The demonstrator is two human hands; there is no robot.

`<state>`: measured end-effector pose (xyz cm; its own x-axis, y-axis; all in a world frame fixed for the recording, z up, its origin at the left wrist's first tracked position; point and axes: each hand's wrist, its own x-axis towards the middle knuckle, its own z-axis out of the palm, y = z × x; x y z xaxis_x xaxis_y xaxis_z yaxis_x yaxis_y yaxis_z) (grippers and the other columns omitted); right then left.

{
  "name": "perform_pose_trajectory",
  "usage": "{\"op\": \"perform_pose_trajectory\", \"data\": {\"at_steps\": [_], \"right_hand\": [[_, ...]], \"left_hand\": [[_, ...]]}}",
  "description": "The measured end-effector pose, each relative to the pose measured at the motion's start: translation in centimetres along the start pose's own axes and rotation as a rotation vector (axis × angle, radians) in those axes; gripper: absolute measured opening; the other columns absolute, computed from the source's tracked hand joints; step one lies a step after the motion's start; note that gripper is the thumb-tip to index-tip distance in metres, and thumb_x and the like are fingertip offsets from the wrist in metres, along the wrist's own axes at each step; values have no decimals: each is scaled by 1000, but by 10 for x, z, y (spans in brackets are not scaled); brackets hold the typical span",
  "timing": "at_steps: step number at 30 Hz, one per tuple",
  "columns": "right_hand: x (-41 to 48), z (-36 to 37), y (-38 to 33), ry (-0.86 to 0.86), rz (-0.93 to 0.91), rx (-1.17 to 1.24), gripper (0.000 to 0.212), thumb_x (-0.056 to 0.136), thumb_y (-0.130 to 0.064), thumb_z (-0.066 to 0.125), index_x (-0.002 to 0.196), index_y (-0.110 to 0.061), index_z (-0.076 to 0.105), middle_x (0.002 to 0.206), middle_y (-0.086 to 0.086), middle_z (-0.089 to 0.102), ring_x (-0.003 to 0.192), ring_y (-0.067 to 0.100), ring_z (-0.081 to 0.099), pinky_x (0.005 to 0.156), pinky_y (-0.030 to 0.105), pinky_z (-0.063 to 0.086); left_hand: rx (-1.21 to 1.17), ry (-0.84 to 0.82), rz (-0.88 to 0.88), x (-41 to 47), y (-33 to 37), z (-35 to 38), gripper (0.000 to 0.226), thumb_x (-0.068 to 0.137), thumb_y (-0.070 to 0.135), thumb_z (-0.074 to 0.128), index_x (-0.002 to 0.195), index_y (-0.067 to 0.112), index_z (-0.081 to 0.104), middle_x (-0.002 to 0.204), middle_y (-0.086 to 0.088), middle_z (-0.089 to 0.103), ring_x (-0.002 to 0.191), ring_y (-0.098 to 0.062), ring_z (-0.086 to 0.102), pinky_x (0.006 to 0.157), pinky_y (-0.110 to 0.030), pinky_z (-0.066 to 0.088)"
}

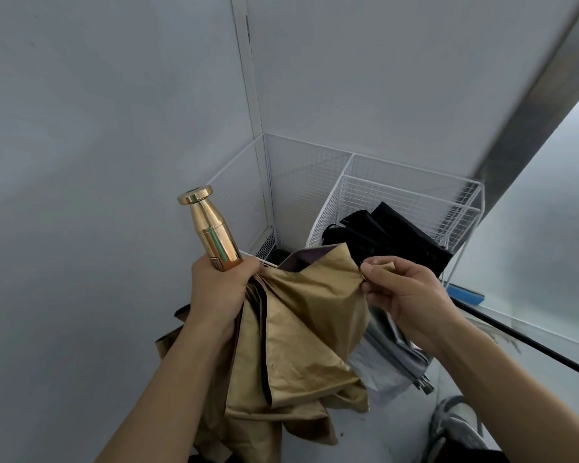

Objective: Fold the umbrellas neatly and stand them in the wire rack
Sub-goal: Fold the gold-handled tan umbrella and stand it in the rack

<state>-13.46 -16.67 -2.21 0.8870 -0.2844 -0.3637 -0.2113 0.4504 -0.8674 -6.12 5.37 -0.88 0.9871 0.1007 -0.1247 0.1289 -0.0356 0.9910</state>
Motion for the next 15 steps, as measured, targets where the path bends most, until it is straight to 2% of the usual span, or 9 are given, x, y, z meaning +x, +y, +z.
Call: {"op": "perform_pose_trajectory", "data": {"at_steps": [3, 7, 9, 13, 15], "right_hand": [[0, -1, -1, 116, -38, -104, 23, 67, -15, 79, 84, -1, 72, 67, 9, 68, 54, 12, 63, 47, 19, 51], [1, -4, 2, 172, -82, -285, 17, 80, -16, 78, 84, -1, 72, 69, 9, 72, 55, 11, 64, 50, 23, 48], [0, -4, 1, 123, -74, -325, 18, 82, -20, 75, 85, -2, 72, 71, 8, 73, 57, 12, 65, 51, 23, 48], [-3, -6, -5, -76, 67, -269, 25, 74, -30, 72, 81, -6, 71, 76, 9, 72, 59, 13, 64, 53, 23, 45], [-4, -7, -6, -75, 86, -295, 23, 74, -30, 73, 78, -7, 71, 77, 9, 73, 58, 13, 64, 53, 23, 43]], "left_hand": [[-6, 26, -6, 3, 0, -3, 37, 77, -6, 69, 55, 19, 53, 46, 10, 51, 46, -6, 50, 47, -23, 44], [21, 46, -6, 4, -1, -7, 31, 76, -2, 71, 60, 17, 51, 51, 8, 52, 51, -10, 51, 51, -27, 45], [24, 67, -11, 6, -2, -8, 27, 75, -1, 71, 65, 14, 50, 55, 3, 51, 53, -12, 50, 52, -28, 44], [6, 116, -25, 10, -3, -11, 21, 74, 0, 71, 80, 9, 53, 68, -6, 51, 61, -17, 51, 57, -30, 45], [4, 136, -27, 11, -3, -12, 20, 74, 1, 71, 83, 9, 55, 72, -9, 53, 65, -19, 53, 59, -32, 47]]}}
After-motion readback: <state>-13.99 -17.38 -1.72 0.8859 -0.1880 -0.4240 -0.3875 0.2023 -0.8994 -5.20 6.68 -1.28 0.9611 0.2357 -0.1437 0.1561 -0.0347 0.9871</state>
